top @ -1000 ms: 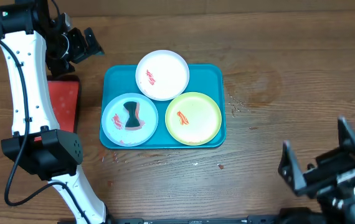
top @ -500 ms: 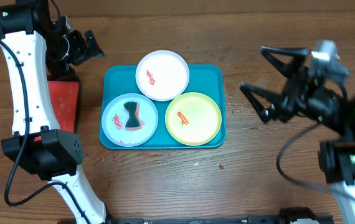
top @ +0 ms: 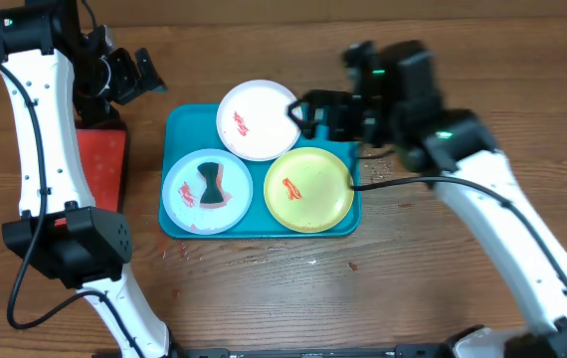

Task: Clean dirty plates on tray and stack at the side
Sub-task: 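Reach the right gripper to the light blue plate rim and grip it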

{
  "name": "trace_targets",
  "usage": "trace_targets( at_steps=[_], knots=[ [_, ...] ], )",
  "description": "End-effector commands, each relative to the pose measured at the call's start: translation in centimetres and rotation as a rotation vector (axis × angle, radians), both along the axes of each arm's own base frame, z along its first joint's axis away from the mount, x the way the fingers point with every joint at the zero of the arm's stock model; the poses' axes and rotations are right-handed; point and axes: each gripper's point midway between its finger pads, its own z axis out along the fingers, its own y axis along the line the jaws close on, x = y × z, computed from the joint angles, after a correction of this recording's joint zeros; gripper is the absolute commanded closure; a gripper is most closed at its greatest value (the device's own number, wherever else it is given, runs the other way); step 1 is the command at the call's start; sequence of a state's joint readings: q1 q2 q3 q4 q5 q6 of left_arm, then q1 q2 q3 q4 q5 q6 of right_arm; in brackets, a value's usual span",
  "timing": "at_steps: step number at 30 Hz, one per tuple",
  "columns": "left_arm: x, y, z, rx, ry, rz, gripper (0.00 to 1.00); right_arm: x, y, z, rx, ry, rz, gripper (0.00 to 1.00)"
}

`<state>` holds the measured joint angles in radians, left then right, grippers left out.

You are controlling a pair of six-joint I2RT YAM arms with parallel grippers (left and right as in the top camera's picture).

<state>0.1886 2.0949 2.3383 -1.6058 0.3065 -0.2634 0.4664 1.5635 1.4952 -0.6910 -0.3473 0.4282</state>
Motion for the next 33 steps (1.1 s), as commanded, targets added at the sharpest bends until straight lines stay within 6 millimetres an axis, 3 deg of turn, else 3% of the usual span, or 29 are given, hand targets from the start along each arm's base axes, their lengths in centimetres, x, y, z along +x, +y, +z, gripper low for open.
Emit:
trace_targets(
  at_steps=[1, 2, 3, 4, 5, 7, 14, 20, 25, 33],
  knots=[
    [0.0, -0.3, 0.0, 0.002, 0.002, -0.005, 0.00, 1.7, 1.6, 1.5, -0.092, -0.149, -0.071, 0.00],
    [-0.1, -0.3, 0.0, 0.002, 0.003, -0.005, 0.00, 1.6, 2.7, 1.5, -0.085, -0.168, -0.052, 0.26],
    [-0.1, -0.3, 0.0, 0.002, 0.005, -0.005, 0.00, 1.8, 3.5, 1.3, -0.089, -0.180, -0.047, 0.44],
    [-0.1, -0.3, 0.0, 0.001, 0.006, -0.005, 0.00, 1.9, 4.1, 0.8, -0.097, -0.184, -0.046, 0.55],
    [-0.2, -0.3, 0.0, 0.001, 0.009, -0.005, 0.00, 2.0, 4.5, 0.2, -0.108, -0.182, -0.045, 0.58],
    [-0.3, -0.3, 0.0, 0.000, 0.012, -0.006, 0.00, 2.3, 5.5, -1.9, -0.138, -0.157, -0.037, 0.53],
    [-0.3, -0.3, 0.0, 0.000, 0.013, -0.006, 0.00, 2.1, 9.4, -11.5, -0.208, 0.011, 0.024, 0.53],
    [-0.3, -0.3, 0.0, 0.007, 0.006, -0.031, 0.00, 2.1, 10.7, -17.1, -0.263, 0.072, 0.047, 0.53],
    [-0.3, -0.3, 0.0, 0.007, 0.005, -0.030, 0.00, 1.2, 11.2, -20.0, -0.275, 0.136, 0.096, 0.52],
    [-0.2, -0.3, 0.0, 0.008, 0.002, -0.030, 0.00, 0.8, 11.1, -21.1, -0.296, 0.159, 0.103, 0.52]
  ],
)
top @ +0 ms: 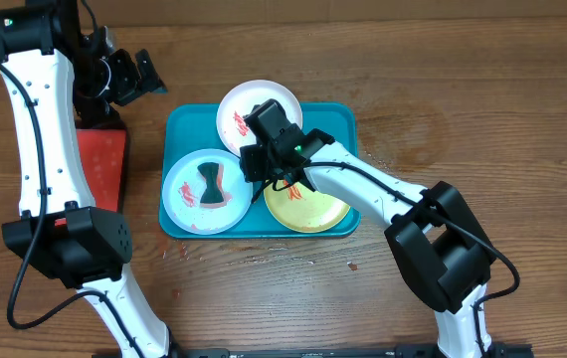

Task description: Clean dirty plates on tray and stack at the side

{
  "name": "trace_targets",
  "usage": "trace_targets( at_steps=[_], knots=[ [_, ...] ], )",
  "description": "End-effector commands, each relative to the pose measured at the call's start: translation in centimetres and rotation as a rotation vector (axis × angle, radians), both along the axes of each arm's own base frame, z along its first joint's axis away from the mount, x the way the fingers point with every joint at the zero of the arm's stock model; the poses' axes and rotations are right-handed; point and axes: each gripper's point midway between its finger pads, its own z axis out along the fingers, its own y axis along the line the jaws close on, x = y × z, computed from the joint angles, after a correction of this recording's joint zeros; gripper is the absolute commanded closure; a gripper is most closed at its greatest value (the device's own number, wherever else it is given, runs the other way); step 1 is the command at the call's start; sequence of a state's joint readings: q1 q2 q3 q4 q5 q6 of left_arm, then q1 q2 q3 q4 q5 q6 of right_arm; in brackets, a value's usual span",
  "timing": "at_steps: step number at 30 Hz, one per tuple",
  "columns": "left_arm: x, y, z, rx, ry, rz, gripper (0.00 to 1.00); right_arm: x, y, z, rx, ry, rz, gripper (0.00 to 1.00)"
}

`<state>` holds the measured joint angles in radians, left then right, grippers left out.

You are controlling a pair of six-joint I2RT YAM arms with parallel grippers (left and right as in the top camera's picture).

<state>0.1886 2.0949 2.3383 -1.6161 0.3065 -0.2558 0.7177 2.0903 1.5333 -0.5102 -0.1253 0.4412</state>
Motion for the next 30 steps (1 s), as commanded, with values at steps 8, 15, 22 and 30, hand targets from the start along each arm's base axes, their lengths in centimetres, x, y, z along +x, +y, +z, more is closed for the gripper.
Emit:
trace_targets(
  at_steps=[8, 15, 22, 30],
  knots=[
    [0.0, -0.3, 0.0, 0.007, -0.006, -0.024, 0.00, -0.6, 2.3, -1.9, -0.010, -0.026, 0.077, 0.51],
    [0.1, -0.5, 0.0, 0.008, -0.007, -0.029, 0.00, -0.2, 2.4, -2.0, -0.080, -0.115, 0.082, 0.53],
    [0.1, -0.5, 0.0, 0.009, -0.007, -0.035, 0.00, -0.9, 1.9, -3.0, -0.115, -0.086, 0.108, 0.51],
    [-0.4, -1.7, -0.3, 0.009, 0.015, -0.085, 0.01, -1.0, 2.0, -3.0, -0.120, -0.074, 0.111, 0.51]
  ],
)
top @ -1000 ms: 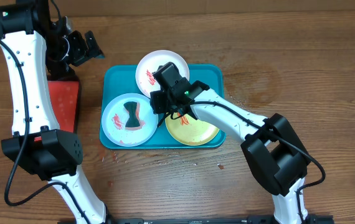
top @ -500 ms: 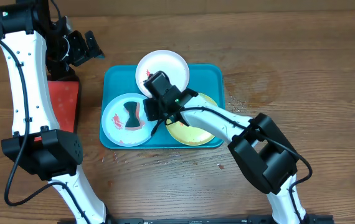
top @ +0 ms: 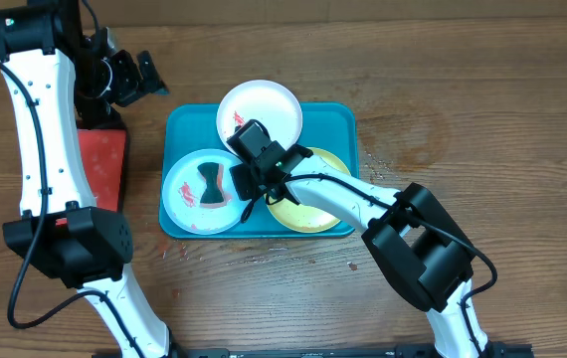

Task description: Clean dirty plates on tray and stack at the side

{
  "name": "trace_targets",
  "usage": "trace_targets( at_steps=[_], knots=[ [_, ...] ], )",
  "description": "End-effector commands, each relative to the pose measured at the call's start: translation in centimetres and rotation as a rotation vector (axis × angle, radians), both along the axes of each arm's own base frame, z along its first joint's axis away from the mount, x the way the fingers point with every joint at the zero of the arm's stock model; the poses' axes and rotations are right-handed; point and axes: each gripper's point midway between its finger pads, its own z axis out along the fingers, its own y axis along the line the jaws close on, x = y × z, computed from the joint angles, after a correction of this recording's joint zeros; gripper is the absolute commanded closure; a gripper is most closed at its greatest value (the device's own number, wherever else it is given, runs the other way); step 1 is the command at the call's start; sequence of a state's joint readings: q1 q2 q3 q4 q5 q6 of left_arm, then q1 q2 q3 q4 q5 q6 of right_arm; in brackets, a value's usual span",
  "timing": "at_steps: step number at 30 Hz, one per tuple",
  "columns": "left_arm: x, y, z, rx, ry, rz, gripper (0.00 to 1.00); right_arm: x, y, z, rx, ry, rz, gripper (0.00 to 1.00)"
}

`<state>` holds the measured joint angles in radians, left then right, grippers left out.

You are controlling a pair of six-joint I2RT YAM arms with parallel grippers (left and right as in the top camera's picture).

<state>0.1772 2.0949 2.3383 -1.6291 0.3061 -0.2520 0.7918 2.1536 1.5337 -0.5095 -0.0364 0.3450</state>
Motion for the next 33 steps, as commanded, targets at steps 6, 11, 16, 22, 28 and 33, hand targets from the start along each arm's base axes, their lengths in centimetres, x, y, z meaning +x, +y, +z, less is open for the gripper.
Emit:
trace_targets(
  at_steps=[6, 11, 16, 22, 28, 33],
  knots=[
    [-1.3, -3.2, -1.0, 0.009, 0.050, -0.167, 0.34, 1.4, 1.1, -0.7, 0.019, -0.035, 0.000, 0.54],
    [-2.7, -4.7, -3.2, -0.014, 0.146, -0.200, 0.46, 1.2, 0.6, -1.8, -0.004, -0.012, -0.004, 0.57],
    [-5.0, -5.2, -7.9, -0.030, 0.288, -0.245, 0.47, 1.6, 0.2, -1.8, -0.002, -0.006, -0.025, 0.68],
    [-7.6, -6.4, -12.0, -0.142, 0.379, -0.297, 0.29, 2.0, -0.2, -1.7, 0.028, 0.021, -0.044, 0.69],
    [-7.9, -7.1, -16.1, -0.151, 0.383, -0.269, 0.64, 2.0, 0.0, -1.5, 0.043, 0.029, -0.042, 0.69],
    [-8.3, -6.8, -18.5, -0.127, 0.387, -0.240, 0.65, 2.0, 0.0, -1.5, 0.042, 0.030, -0.041, 0.69]
  ],
)
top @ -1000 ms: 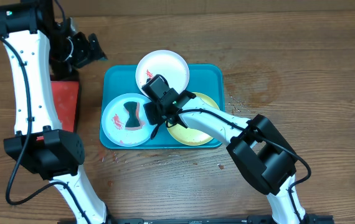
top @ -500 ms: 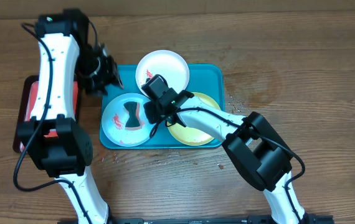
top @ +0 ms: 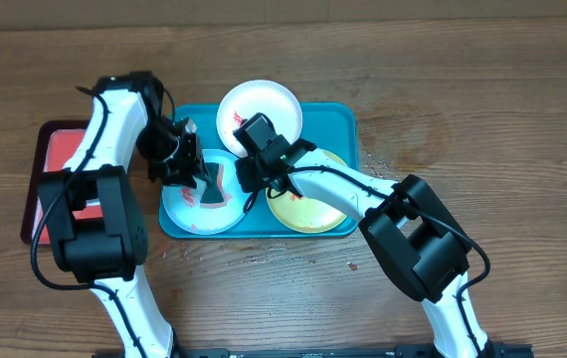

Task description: Clean dirty plates on tray and stack at the side

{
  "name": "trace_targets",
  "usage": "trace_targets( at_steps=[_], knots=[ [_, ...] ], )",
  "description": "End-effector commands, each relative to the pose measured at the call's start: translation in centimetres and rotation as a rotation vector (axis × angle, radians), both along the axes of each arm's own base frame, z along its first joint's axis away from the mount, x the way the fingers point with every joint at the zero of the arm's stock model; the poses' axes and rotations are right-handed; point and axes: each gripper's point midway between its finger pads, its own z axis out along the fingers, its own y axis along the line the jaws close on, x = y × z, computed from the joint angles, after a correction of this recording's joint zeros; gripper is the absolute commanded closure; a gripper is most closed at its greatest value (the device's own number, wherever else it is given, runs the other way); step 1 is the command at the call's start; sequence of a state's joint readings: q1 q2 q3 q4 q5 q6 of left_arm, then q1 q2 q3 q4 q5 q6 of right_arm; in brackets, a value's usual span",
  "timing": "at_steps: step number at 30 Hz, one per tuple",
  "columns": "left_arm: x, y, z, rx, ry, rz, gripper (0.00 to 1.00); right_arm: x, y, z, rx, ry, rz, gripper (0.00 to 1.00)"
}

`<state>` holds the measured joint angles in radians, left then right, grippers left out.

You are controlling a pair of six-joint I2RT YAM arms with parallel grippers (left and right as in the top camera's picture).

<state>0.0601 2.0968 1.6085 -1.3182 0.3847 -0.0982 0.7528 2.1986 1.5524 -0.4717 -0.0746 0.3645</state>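
A teal tray point(top: 343, 119) holds three plates. The white plate point(top: 264, 99) at the back has a red smear. The light blue plate point(top: 192, 207) at front left has red smears and a black bow-shaped scrubber point(top: 211, 187) on it. The yellow plate point(top: 313, 209) at front right is partly under my right arm. My left gripper point(top: 190, 159) hangs over the blue plate's back edge, jaws apart, just above the scrubber. My right gripper point(top: 245, 176) is at the blue plate's right rim; its fingers are hidden by the wrist.
A red mat point(top: 57, 164) with a dark border lies left of the tray. Small crumbs and red specks dot the wooden table point(top: 463, 149) in front of the tray and to its right.
My left arm has left the table's back-left corner and now reaches over the tray to the blue plate. The red mat shows in full. My right gripper has shifted slightly at the plate's rim.
My right gripper first hovered by the white plate's right side. It then stood over the tray's middle, and after that at the blue plate's right rim, where it stays. My left arm stayed raised over the red mat until now, when it has come to the blue plate.
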Motion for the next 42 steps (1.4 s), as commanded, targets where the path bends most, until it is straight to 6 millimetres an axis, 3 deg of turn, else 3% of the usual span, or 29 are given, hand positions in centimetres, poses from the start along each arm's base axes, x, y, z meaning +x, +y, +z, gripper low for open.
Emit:
trace_targets(
  at_steps=[1, 7, 13, 14, 15, 16, 20, 25, 30, 38, 42],
  knots=[
    [-0.8, -0.1, -1.7, 0.005, 0.029, 0.017, 0.64, 0.4, 0.3, -0.4, 0.005, 0.007, -0.004, 0.69],
    [-0.7, -0.3, -3.6, -0.002, -0.003, 0.017, 0.61, 0.1, 0.5, -0.3, 0.017, 0.017, 0.005, 0.69],
    [0.0, -0.2, -3.9, 0.007, -0.037, 0.013, 0.70, -0.2, 0.6, -0.4, 0.024, 0.034, 0.014, 0.74],
    [0.1, -0.2, -4.0, 0.007, -0.041, 0.013, 0.72, -0.2, 0.6, -0.4, 0.022, 0.035, 0.014, 0.74],
    [0.1, -0.2, -4.0, 0.010, -0.042, 0.012, 0.87, -0.3, 0.5, -0.5, 0.018, 0.039, 0.014, 0.75],
    [0.1, -0.1, -4.0, 0.015, -0.040, 0.011, 0.95, -0.5, 0.5, -0.6, 0.013, 0.045, 0.016, 0.77],
    [-0.9, 2.0, -4.5, 0.142, 0.003, -0.005, 0.96, -1.0, 0.0, -0.9, -0.009, 0.068, 0.015, 0.88],
    [-2.5, 6.6, -4.6, 0.403, 0.109, 0.145, 0.96, -1.3, -0.2, -1.1, -0.020, 0.080, 0.015, 0.89],
    [-2.6, 7.6, -4.1, 0.404, 0.127, 0.184, 0.96, -1.2, -0.1, -1.0, -0.016, 0.075, 0.015, 0.89],
    [-0.6, 7.6, -3.4, 0.418, 0.065, 0.208, 0.96, -1.1, -0.1, -1.0, -0.017, 0.072, 0.014, 0.89],
    [0.1, 8.5, -3.5, 0.479, 0.036, 0.244, 0.96, -1.1, -0.1, -1.0, -0.015, 0.070, 0.014, 0.89]
  ],
)
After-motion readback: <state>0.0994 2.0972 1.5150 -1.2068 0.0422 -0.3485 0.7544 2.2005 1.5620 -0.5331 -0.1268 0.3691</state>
